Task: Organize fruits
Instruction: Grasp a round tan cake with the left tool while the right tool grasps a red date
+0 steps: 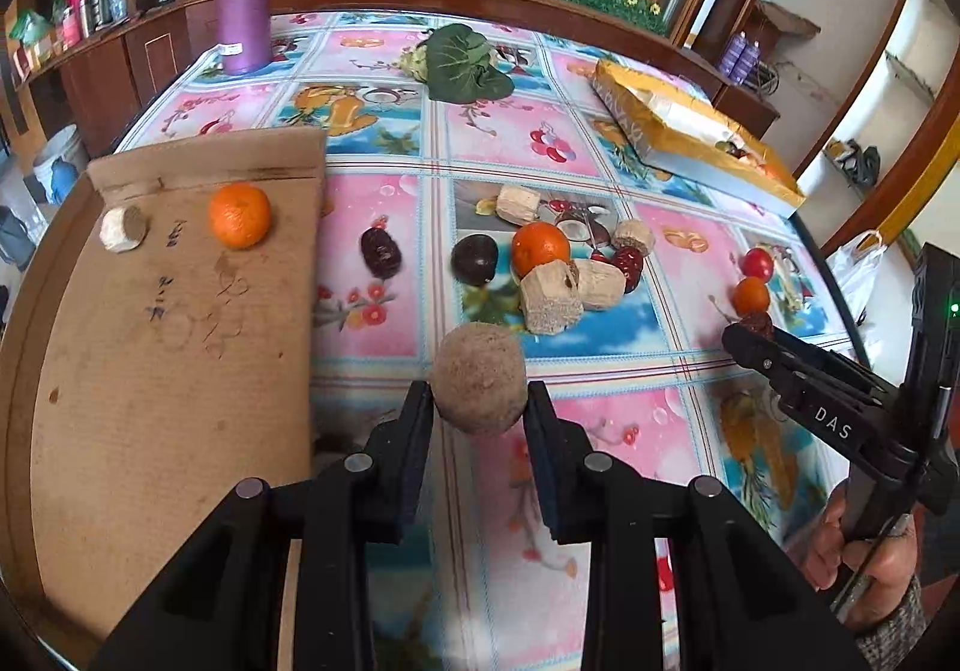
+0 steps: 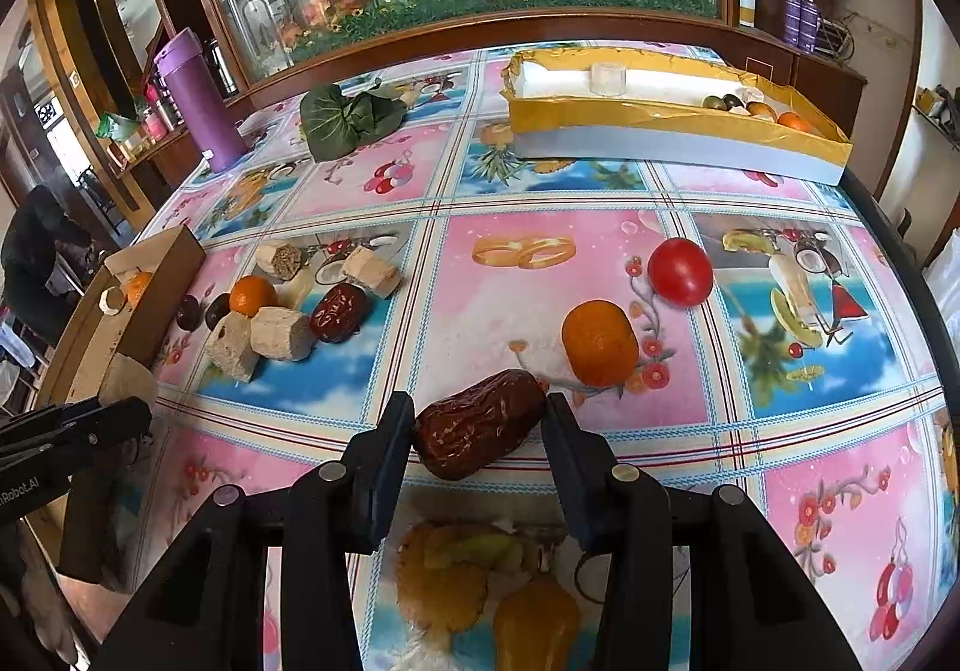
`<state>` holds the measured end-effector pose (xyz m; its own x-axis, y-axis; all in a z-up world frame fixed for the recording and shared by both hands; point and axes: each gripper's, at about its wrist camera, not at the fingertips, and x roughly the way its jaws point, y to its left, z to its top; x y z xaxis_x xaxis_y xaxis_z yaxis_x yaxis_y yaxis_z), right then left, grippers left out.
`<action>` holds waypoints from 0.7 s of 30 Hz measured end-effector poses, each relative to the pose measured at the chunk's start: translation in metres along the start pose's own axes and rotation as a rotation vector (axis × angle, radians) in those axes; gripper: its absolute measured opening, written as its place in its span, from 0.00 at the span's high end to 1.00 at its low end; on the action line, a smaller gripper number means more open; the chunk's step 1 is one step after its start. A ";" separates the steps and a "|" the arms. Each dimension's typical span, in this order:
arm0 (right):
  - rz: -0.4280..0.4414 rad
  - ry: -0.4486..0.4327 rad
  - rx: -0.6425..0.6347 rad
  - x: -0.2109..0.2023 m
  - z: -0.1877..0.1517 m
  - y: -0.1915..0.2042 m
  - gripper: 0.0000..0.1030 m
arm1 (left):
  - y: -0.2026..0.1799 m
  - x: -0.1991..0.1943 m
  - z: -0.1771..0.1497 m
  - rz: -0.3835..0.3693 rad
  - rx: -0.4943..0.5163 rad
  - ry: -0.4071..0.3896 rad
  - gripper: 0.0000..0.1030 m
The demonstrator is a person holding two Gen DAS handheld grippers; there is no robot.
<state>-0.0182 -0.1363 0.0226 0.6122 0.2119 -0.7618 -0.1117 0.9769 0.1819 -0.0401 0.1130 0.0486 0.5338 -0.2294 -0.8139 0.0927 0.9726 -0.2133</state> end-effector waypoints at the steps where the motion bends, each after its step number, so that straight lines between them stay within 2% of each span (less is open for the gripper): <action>1: 0.002 -0.005 -0.005 -0.004 -0.001 0.002 0.54 | 0.006 -0.006 -0.003 -0.008 -0.011 -0.006 0.71; 6: 0.017 -0.037 -0.047 -0.028 -0.002 0.018 0.54 | 0.044 -0.037 -0.009 0.010 -0.054 -0.041 0.71; 11: 0.063 -0.051 -0.098 -0.043 0.002 0.048 0.54 | 0.101 -0.059 -0.009 0.109 -0.125 -0.068 0.71; 15: 0.128 -0.043 -0.152 -0.044 0.007 0.086 0.54 | 0.142 -0.066 -0.008 0.164 -0.179 -0.060 0.71; 21: 0.224 0.009 -0.252 -0.025 0.014 0.161 0.53 | 0.179 -0.057 0.006 0.184 -0.223 -0.037 0.71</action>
<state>-0.0405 0.0150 0.0803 0.5437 0.4211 -0.7259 -0.4333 0.8816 0.1869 -0.0493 0.3008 0.0601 0.5552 -0.0441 -0.8305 -0.1936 0.9643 -0.1806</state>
